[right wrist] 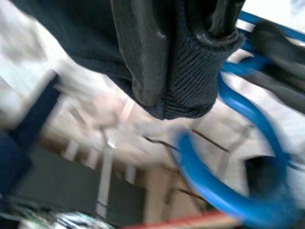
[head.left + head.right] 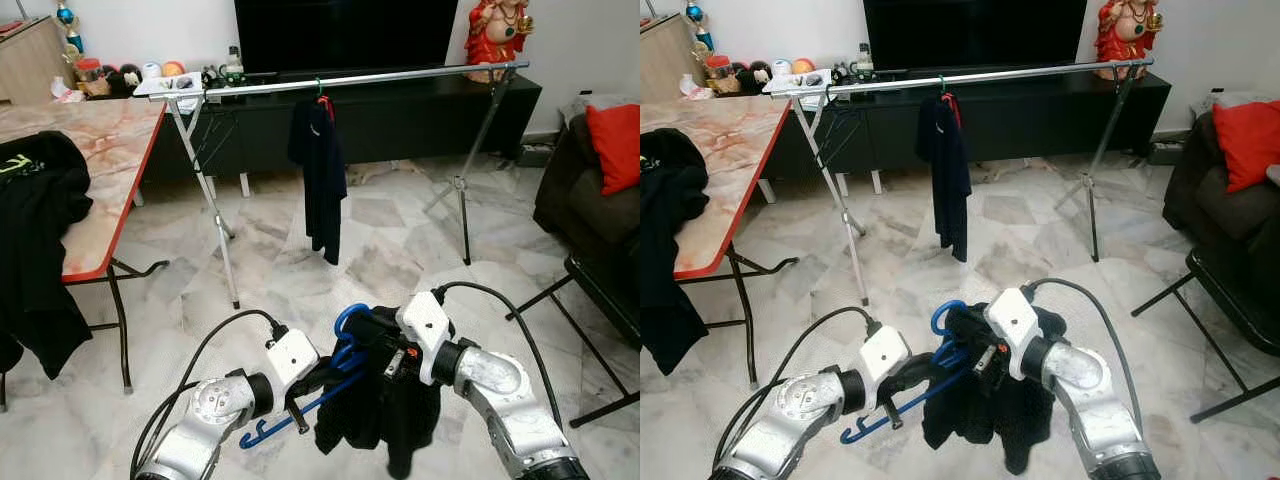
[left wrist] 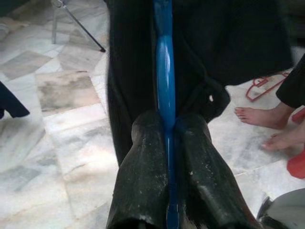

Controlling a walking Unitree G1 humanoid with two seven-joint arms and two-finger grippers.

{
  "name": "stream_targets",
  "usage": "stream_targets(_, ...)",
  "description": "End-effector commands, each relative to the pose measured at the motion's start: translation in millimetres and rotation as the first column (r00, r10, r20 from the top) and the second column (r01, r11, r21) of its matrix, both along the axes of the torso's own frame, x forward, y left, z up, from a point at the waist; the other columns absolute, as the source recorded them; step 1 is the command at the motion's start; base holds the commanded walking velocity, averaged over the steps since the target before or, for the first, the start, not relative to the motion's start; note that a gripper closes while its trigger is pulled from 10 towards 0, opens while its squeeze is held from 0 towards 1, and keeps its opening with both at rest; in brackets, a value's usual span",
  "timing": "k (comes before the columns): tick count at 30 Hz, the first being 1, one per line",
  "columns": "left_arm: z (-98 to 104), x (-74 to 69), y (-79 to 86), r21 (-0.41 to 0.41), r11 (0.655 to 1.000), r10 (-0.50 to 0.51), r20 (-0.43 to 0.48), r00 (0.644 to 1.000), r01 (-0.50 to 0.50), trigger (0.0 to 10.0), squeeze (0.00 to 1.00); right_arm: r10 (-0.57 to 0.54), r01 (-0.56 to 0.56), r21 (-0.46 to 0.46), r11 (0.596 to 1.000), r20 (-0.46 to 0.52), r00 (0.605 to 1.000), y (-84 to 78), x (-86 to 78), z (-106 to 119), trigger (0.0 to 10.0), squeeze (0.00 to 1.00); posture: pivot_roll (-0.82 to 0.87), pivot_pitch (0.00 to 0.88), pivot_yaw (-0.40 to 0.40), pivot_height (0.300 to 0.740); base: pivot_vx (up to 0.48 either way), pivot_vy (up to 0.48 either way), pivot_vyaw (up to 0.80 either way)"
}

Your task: Hang hanger

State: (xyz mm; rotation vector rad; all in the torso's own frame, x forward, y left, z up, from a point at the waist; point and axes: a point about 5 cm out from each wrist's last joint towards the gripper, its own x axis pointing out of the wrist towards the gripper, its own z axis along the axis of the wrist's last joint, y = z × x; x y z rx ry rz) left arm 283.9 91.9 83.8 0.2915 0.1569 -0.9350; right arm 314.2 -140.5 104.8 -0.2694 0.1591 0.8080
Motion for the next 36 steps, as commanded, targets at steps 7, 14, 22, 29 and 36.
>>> stream_targets(7,7,6.3,1.9,-0.003,1.000,0.014,0.026,1.000,-0.014,10.0,0.00,-0.251,0.252,-0.052,0.966,0.025,0.968,-16.9,15.5,0,10.0,0.00,0.06,0.048,0.011,0.740,0.000,0.000,0.00)
stream_targets(14,10,7.8,1.6,-0.017,1.000,0.026,0.039,0.999,-0.025,10.0,0.00,-0.258,0.266,-0.152,0.952,0.070,0.963,-15.2,17.9,-6,10.0,0.00,0.06,0.047,0.009,0.740,0.000,0.000,0.00)
stream_targets(22,12,7.7,0.2,-0.033,0.999,0.024,0.046,0.999,-0.023,10.0,0.00,0.086,-0.088,0.050,0.995,0.025,0.996,18.4,-8.7,8,10.0,0.00,0.06,0.048,0.009,0.740,0.000,0.000,0.00)
stream_targets(29,11,8.8,-2.6,-0.037,0.999,0.030,0.048,0.998,-0.028,10.0,0.00,0.076,-0.073,0.120,0.990,-0.017,0.997,17.1,-11.7,10,10.0,0.00,0.06,0.048,0.009,0.740,0.000,0.000,0.00)
stream_targets(36,12,9.1,-1.2,-0.037,0.999,0.037,0.052,0.998,-0.035,10.0,0.00,-0.003,0.006,0.059,0.998,-0.049,0.999,8.6,-13.4,-2,10.0,0.00,0.06,0.049,0.008,0.740,0.000,0.000,0.00)
